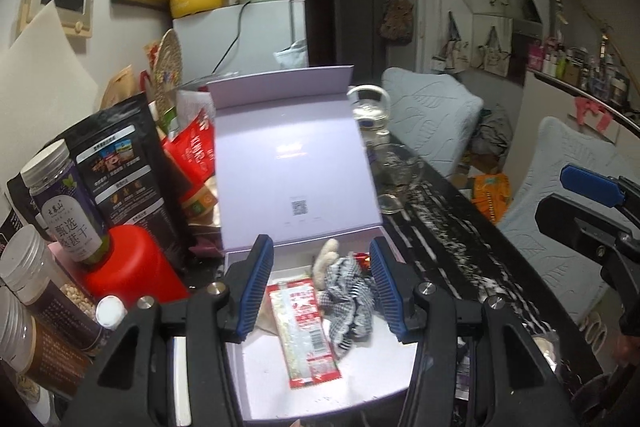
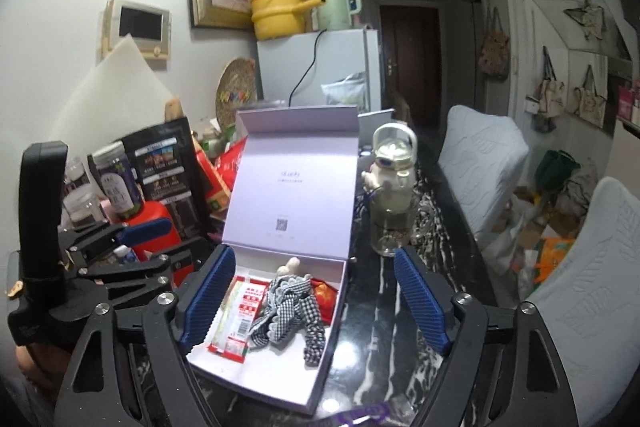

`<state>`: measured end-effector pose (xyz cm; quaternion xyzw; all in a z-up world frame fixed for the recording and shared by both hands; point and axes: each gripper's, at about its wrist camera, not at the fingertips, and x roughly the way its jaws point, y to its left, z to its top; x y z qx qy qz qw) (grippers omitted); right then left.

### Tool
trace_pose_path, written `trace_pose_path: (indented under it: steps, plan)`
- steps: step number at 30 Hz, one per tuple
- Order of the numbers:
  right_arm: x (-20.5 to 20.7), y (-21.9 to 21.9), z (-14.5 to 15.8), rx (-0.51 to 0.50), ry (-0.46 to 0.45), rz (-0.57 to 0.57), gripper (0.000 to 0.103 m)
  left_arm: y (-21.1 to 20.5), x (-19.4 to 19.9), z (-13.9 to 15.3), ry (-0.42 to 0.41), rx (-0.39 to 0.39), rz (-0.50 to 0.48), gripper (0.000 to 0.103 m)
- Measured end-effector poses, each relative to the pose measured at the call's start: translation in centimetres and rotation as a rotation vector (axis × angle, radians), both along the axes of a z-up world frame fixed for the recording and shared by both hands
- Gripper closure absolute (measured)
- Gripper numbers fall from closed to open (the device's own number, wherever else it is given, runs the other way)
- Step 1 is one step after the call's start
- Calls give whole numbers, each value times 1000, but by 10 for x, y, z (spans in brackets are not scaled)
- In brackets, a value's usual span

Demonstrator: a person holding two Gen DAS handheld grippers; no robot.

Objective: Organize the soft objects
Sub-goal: 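Move both grippers from the gift box back to the remaining table items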

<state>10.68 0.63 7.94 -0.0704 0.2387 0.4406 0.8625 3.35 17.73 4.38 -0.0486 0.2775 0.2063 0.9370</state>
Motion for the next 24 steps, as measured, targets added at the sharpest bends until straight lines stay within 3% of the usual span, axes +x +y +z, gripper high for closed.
trace_pose_path:
  steps: [10,11,12,14,15,24]
  plan:
    - [-32,-55,1,6,7,-82,20,-45,-16,10,-40,-14,-143,52]
    - [-34,-61,1,5,9,-94,20,-50,-17,10,-40,-14,-160,47]
    - [-37,-68,0,5,11,-112,20,-54,-18,10,-42,-17,-178,32]
    - [-41,-80,-2,4,14,-136,20,-64,-21,9,-58,-24,-216,12]
    - [-43,-86,-3,4,15,-149,20,-69,-22,9,-66,-25,-235,9]
    - [-55,-135,-22,-22,65,-258,20,-109,-19,-4,-19,-34,-362,9]
